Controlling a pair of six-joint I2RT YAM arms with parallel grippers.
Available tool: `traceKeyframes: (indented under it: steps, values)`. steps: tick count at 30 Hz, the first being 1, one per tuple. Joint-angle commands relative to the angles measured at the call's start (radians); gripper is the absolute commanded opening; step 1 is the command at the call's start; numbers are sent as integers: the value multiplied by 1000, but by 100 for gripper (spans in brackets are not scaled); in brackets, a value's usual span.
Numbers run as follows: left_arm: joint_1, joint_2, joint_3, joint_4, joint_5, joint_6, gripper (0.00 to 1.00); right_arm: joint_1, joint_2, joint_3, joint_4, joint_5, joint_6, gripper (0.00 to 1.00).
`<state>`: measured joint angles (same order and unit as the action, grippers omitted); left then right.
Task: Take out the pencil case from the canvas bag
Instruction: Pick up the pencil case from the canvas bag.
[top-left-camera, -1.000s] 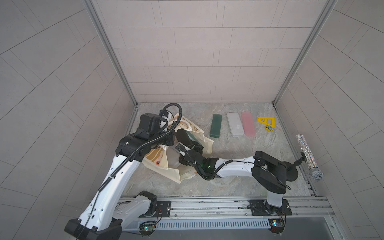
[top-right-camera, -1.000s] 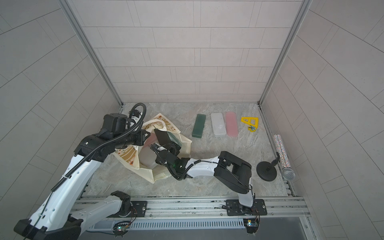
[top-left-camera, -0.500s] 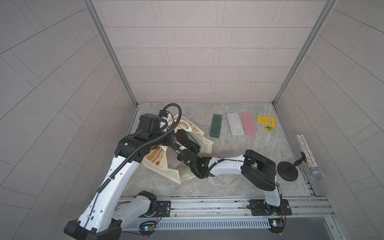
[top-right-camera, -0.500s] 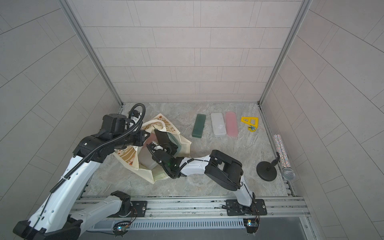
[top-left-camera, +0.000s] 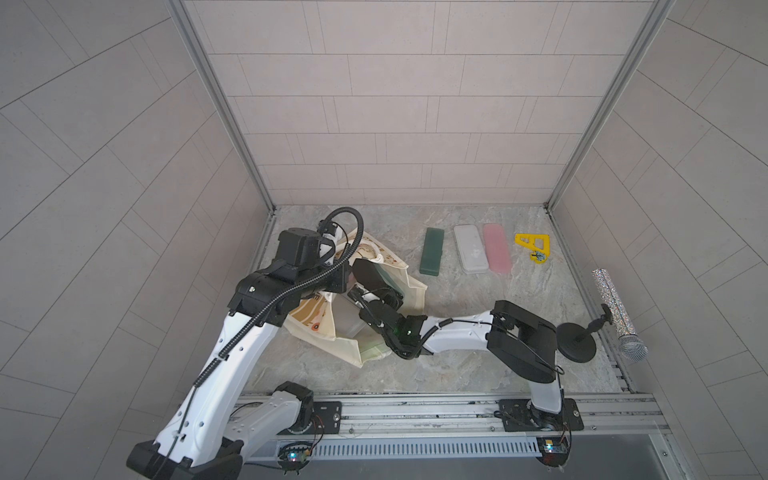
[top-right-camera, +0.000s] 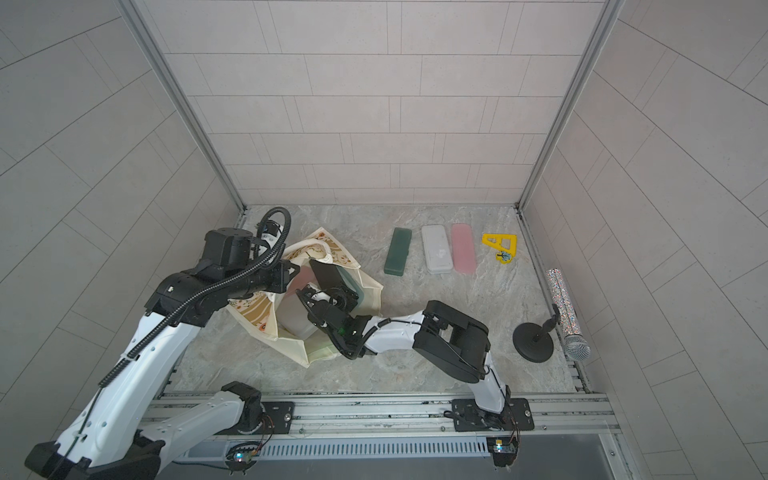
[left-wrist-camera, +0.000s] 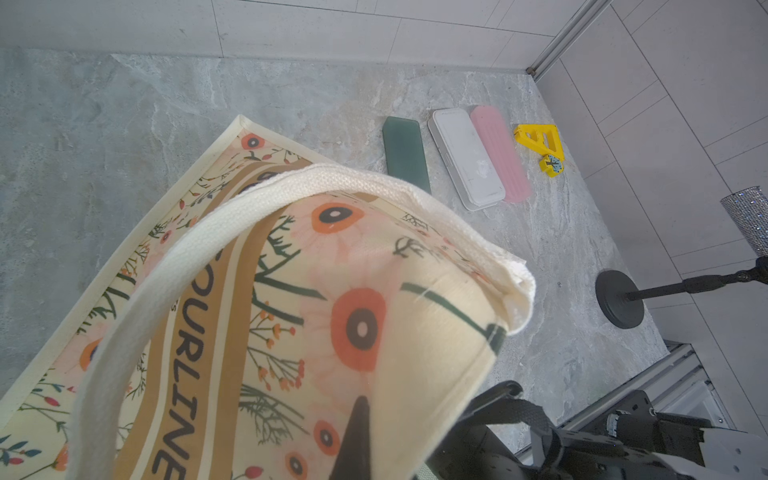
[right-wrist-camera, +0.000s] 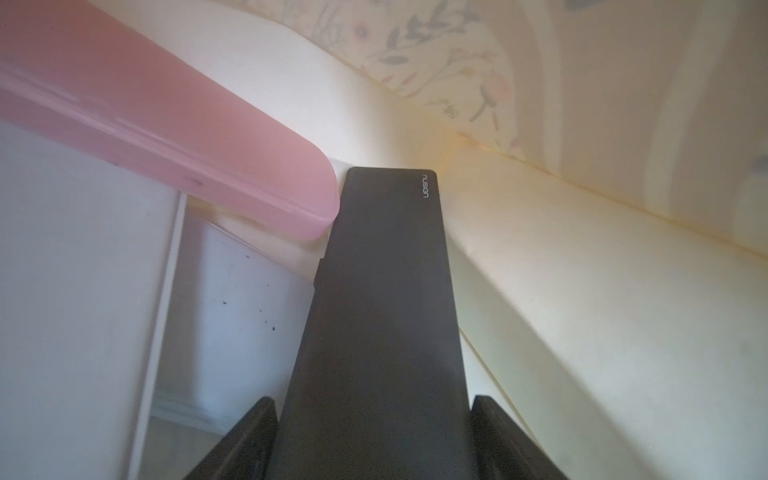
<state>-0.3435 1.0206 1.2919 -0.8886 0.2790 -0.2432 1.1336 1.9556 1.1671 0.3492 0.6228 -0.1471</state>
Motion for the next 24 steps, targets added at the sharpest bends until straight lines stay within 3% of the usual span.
traceKeyframes:
  steps: [1,24]
  values:
    - [0,-30,57,68,-19,1,0,13,-82,-40,1,30,31,73]
    - [0,-5,43,120,-134,-24,0,45,-443,-319,-146,-112,196,65]
